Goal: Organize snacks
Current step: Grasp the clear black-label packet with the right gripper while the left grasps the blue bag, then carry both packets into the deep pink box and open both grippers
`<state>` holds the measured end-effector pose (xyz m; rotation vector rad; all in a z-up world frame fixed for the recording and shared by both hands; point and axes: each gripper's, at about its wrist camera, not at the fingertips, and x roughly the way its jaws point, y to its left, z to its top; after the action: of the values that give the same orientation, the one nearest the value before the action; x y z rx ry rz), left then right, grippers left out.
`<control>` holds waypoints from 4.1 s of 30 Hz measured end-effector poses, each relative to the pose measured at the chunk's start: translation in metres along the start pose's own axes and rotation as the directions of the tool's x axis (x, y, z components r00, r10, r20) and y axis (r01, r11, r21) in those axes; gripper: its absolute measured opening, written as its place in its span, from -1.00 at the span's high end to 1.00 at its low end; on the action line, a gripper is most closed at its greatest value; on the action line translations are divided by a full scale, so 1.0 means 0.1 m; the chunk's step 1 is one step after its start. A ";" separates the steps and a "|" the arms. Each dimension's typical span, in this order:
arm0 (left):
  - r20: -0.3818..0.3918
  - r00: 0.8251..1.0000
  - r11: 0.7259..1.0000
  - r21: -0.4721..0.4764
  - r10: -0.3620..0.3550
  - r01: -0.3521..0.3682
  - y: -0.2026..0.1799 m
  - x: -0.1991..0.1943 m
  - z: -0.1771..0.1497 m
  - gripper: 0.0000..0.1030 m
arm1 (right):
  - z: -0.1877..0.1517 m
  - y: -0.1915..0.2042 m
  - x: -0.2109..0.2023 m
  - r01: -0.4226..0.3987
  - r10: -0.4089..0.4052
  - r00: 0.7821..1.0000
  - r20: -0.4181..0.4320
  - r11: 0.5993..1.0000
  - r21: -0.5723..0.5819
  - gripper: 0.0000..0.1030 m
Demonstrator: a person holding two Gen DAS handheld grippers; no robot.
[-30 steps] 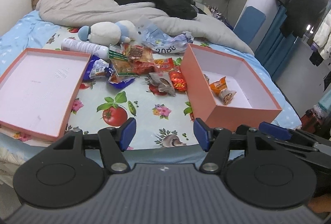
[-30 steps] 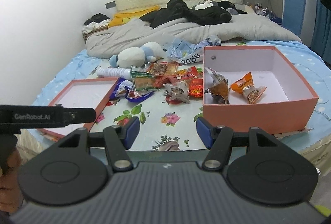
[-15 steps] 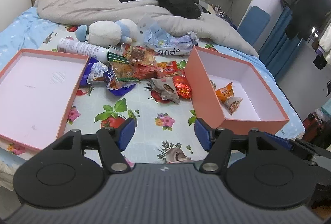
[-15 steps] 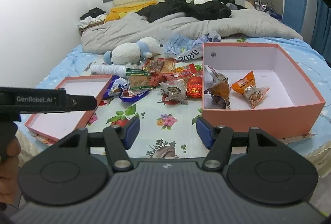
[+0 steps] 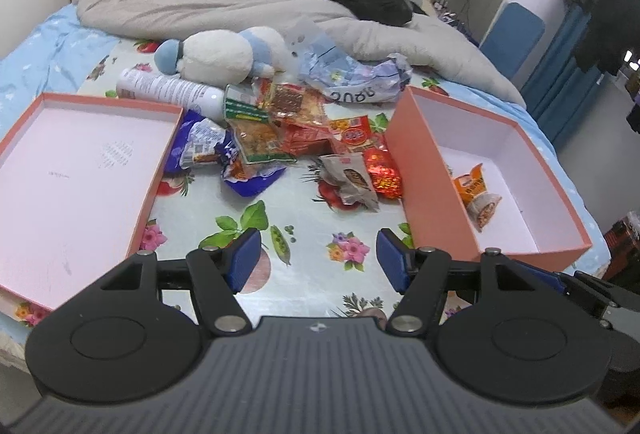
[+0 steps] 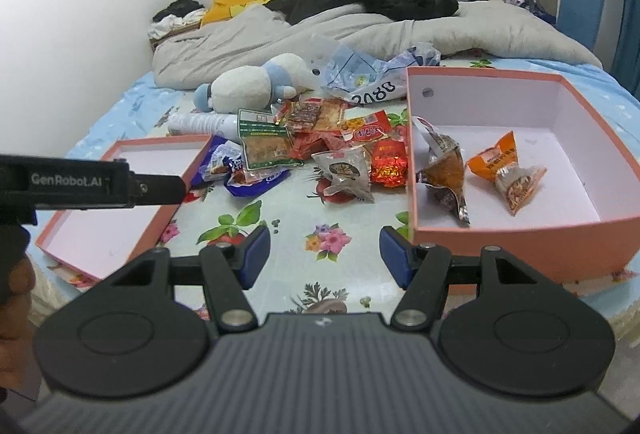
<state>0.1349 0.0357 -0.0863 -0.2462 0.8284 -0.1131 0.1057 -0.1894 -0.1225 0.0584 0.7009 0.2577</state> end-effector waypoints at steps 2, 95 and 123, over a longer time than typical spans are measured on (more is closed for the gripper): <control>-0.010 1.000 1.000 -0.018 0.009 -0.009 0.06 0.08 0.03 -0.34 | 0.02 0.02 0.08 -0.003 0.003 1.000 -0.008 1.000 -0.009 -0.22; -0.066 0.998 0.999 -0.024 0.019 -0.021 0.30 0.32 -0.34 0.78 | -0.21 0.07 0.35 0.042 -0.062 0.988 -0.139 0.989 -0.139 0.33; -0.017 0.981 0.967 0.164 -0.194 0.194 -0.96 -0.17 -0.37 0.78 | -0.27 -0.64 -0.85 0.209 -0.213 0.975 0.064 0.976 0.068 0.33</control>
<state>0.0956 -0.0603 -0.0727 -0.1707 0.7902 -0.3644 0.0402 -0.2736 -0.0986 0.0506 0.6381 0.0301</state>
